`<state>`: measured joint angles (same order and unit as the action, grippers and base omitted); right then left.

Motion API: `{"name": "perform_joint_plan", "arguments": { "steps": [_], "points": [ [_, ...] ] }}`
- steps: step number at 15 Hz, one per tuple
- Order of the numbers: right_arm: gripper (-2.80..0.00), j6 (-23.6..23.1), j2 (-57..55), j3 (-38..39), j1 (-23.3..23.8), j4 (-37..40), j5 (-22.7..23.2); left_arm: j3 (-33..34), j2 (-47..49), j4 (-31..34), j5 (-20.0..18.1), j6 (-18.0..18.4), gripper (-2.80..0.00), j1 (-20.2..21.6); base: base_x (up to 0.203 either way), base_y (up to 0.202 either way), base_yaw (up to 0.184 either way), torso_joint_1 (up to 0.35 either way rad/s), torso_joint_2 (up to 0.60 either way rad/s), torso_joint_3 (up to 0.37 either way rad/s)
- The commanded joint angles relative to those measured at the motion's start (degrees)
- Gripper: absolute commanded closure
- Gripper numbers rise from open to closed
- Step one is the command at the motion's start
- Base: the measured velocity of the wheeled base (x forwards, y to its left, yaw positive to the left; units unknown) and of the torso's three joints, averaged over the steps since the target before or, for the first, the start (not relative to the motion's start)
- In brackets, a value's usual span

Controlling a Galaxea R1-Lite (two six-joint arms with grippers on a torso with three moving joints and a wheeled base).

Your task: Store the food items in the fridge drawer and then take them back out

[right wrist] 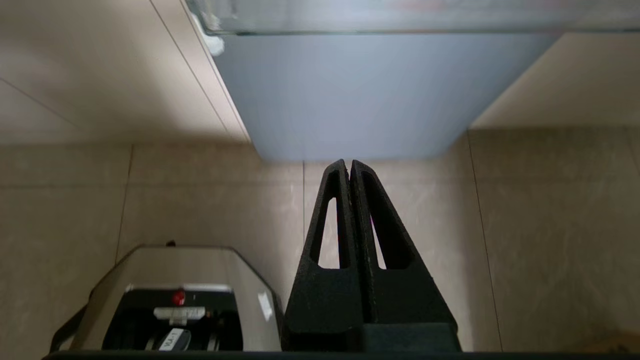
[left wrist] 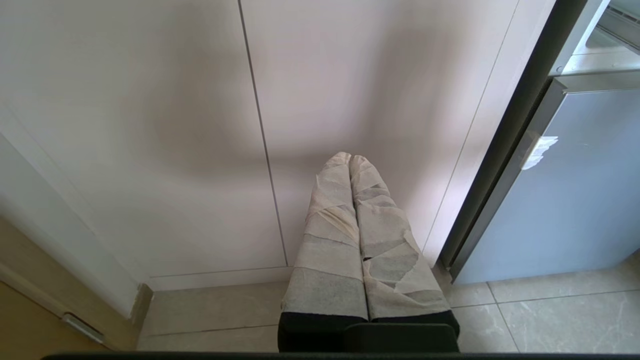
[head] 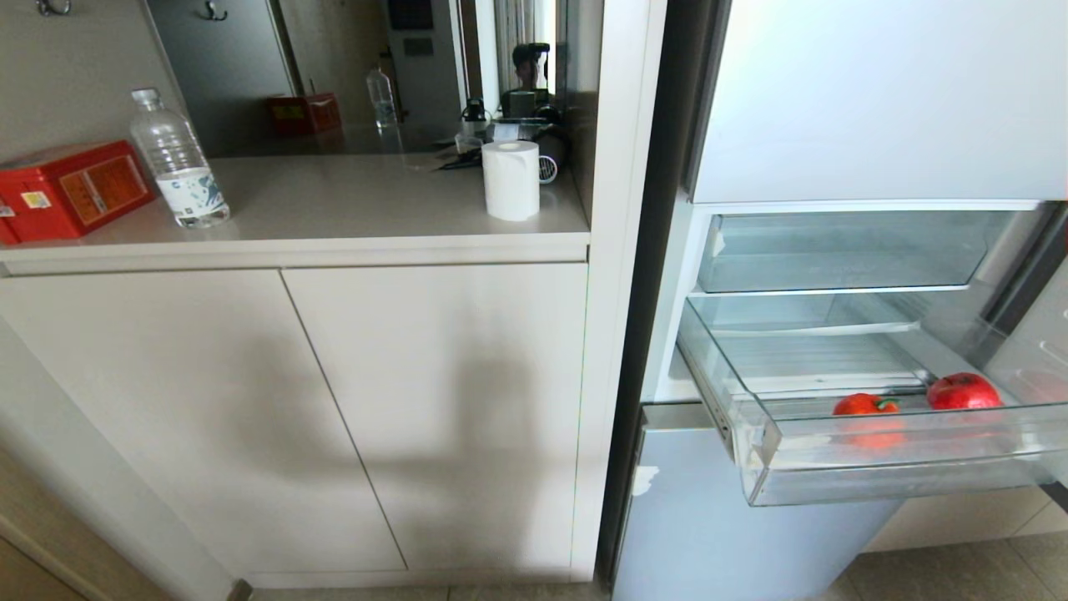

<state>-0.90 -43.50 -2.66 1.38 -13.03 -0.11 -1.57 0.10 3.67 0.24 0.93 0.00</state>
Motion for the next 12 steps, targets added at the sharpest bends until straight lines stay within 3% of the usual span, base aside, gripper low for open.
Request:
{"name": "perform_joint_plan", "arguments": {
  "steps": [1,7,12],
  "points": [
    [0.0,0.0,-22.5,-3.6,0.5,-3.5,0.1,0.0,0.1,0.0,0.0,0.0,0.0,0.0,0.0,0.0,0.0,0.0,0.0,0.0],
    [0.0,0.4,-50.3,-17.5,-0.9,-7.7,0.6,0.0,0.1,0.0,0.0,0.0,0.0,0.0,0.0,0.0,0.0,0.0,0.0,0.0],
    [0.0,1.6,-60.3,-29.7,-4.5,-10.0,1.4,0.0,0.0,0.0,0.0,0.0,0.0,0.0,0.0,0.0,0.0,0.0,0.0,0.0]
  ]
}}
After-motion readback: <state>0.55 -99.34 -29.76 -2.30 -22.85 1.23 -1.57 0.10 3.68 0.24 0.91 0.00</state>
